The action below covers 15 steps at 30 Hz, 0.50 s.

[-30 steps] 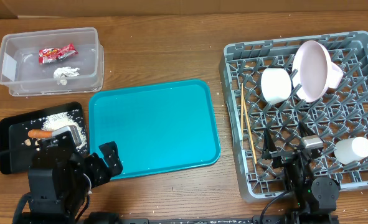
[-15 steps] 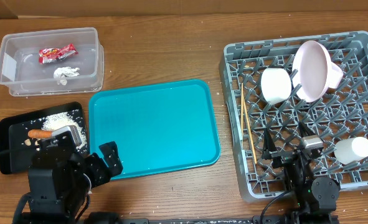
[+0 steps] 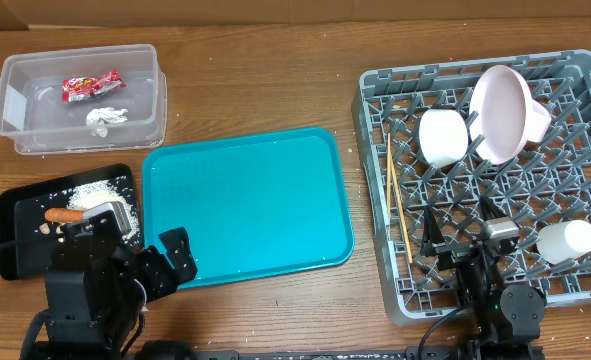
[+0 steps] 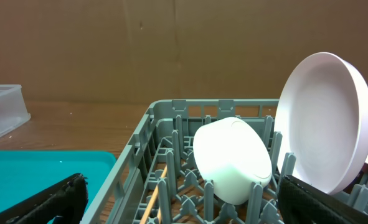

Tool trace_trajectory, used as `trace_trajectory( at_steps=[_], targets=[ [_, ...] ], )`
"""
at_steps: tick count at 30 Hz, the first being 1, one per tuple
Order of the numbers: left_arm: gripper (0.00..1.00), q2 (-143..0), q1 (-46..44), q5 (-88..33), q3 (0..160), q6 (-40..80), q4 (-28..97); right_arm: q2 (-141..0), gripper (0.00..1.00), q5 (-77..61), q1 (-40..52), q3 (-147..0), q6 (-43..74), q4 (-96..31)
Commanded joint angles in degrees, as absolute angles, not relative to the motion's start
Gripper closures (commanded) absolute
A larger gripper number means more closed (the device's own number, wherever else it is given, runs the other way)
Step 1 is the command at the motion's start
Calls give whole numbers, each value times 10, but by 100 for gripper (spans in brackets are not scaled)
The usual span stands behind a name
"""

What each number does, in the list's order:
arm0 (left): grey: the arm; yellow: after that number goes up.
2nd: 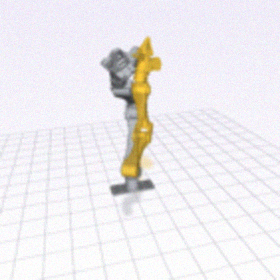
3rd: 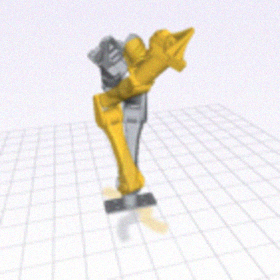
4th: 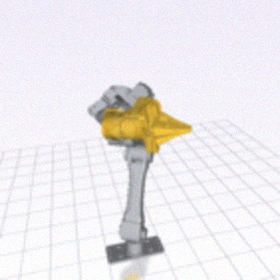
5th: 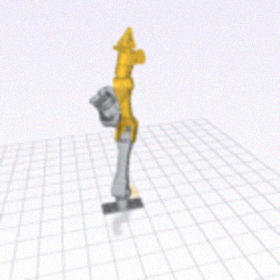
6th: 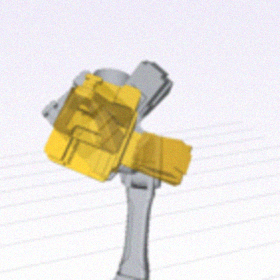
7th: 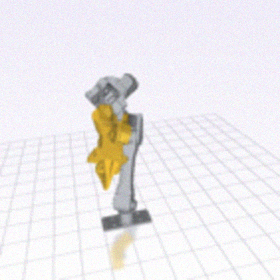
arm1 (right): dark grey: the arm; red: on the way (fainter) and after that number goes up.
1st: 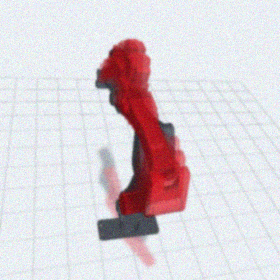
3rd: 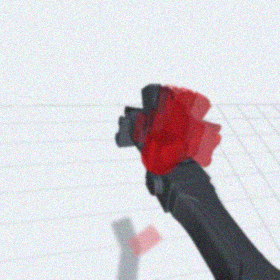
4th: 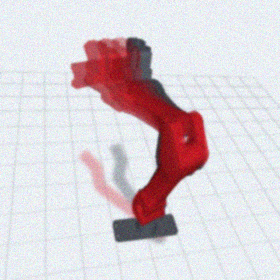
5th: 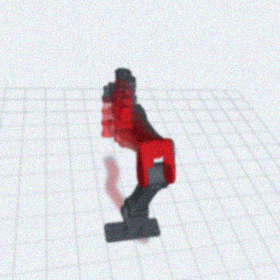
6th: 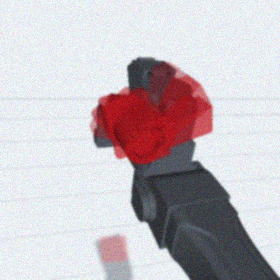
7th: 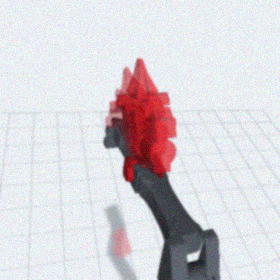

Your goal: Sort waste into correct bins and load items into the dishwasher

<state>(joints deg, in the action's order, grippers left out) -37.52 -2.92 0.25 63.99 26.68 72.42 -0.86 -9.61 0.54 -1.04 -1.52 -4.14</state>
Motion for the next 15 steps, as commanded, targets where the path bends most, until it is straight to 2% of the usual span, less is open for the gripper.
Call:
trace_trajectory(
  at_steps=[1,8,15],
  targets=[
    [0,-368,-30,10,639,270,724,-4,0,-90,11,-5,-17,-40],
    [0,-308,-30,68,596,217,699,-4,0,-90,11,-5,-17,-39],
    [0,-163,-14,47,335,95,415,-4,0,-90,11,-5,-17,-39]
  ],
)
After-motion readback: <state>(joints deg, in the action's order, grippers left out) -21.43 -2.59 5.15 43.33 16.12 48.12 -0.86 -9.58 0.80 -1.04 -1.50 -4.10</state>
